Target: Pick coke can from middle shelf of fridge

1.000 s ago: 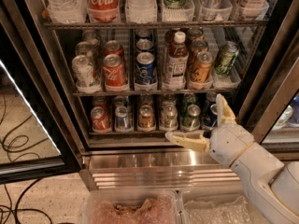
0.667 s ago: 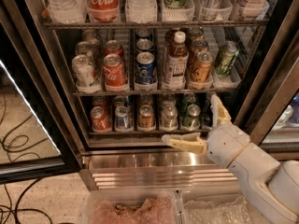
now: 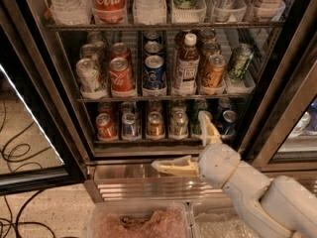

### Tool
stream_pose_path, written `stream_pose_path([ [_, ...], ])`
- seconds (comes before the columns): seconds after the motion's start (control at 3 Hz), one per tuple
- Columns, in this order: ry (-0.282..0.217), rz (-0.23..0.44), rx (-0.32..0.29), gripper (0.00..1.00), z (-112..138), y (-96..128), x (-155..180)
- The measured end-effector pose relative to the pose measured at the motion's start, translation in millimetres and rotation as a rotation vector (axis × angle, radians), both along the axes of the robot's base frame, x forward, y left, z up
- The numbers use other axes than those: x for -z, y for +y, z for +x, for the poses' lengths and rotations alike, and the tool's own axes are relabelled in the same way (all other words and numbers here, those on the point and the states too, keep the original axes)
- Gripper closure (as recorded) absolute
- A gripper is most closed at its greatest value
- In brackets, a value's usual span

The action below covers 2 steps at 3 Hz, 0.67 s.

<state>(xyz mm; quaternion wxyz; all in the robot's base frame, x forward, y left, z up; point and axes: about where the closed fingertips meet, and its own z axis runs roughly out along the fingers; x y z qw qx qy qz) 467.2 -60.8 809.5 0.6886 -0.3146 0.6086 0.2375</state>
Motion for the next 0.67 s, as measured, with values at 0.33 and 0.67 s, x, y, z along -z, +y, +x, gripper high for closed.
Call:
stream_pose_path([
  [0.33, -0.071, 0.013, -0.018, 0.00, -20.6, 44.8, 8.1],
  [0.67, -0.175, 0.002, -0.018, 0.00, -27.3, 84.6, -4.4],
])
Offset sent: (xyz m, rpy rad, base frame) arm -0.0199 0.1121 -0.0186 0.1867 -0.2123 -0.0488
